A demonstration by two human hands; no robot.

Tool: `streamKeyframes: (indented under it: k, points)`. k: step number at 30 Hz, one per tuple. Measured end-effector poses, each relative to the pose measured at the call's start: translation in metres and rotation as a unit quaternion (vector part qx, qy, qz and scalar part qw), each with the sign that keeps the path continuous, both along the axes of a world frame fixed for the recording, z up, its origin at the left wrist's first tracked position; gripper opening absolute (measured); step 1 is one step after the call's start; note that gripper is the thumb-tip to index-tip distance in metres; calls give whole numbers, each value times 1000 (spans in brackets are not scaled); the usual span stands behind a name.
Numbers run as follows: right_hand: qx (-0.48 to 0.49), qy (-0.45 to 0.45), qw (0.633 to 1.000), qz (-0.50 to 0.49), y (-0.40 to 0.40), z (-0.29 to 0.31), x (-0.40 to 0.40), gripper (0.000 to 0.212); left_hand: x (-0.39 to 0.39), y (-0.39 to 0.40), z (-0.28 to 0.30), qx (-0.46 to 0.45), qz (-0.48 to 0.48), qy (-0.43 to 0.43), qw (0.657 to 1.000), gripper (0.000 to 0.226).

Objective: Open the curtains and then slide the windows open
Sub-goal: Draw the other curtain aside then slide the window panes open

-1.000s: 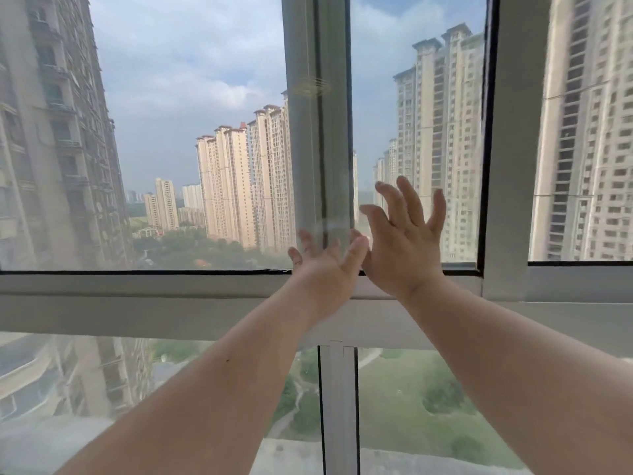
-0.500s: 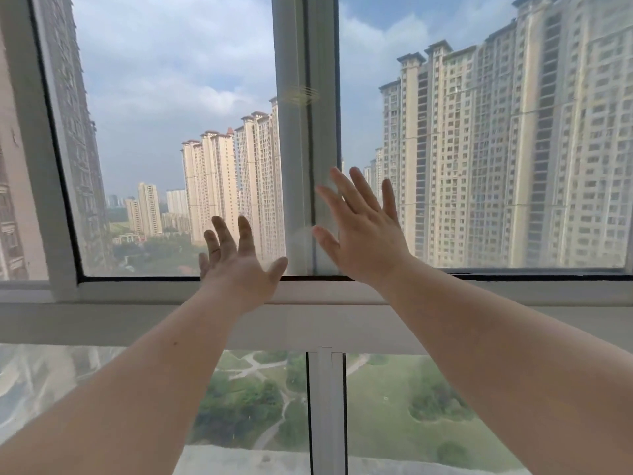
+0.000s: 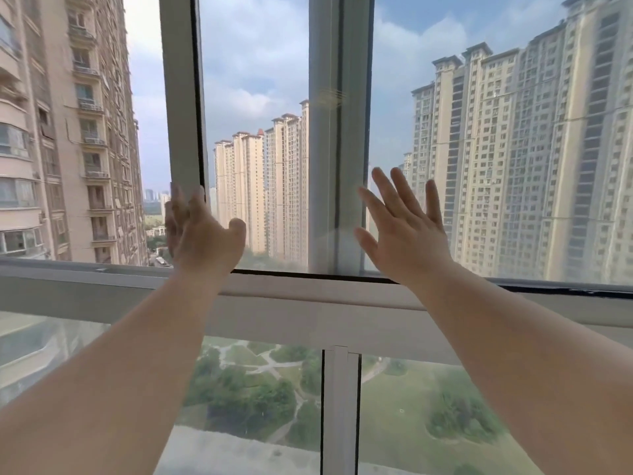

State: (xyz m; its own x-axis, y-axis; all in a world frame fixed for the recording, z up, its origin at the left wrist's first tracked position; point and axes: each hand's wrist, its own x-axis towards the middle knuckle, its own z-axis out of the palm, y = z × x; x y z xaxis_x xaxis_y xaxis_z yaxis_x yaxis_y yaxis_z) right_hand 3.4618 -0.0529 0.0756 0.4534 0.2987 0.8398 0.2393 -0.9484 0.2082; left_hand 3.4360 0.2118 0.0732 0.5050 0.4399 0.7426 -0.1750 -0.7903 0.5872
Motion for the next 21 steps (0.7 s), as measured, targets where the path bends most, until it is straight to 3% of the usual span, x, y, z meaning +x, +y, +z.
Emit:
streamKeyframes:
  k: [2, 5, 9, 21]
  points:
    - [10, -18, 1000, -13, -18, -6, -1, 60, 6, 12, 2, -77, 20, 80, 994, 80]
    - [49, -23, 997, -48, -33, -11, -2, 61, 19, 2, -2, -129, -53, 155, 978, 83]
    - [108, 4, 987, -116, -38, -15, -3, 71, 28, -34, -18, -56, -26, 164, 985, 85]
    - [166, 6, 973, -158, -97, -20, -6, 80, 30, -112, -24, -41, -70, 207, 975, 123]
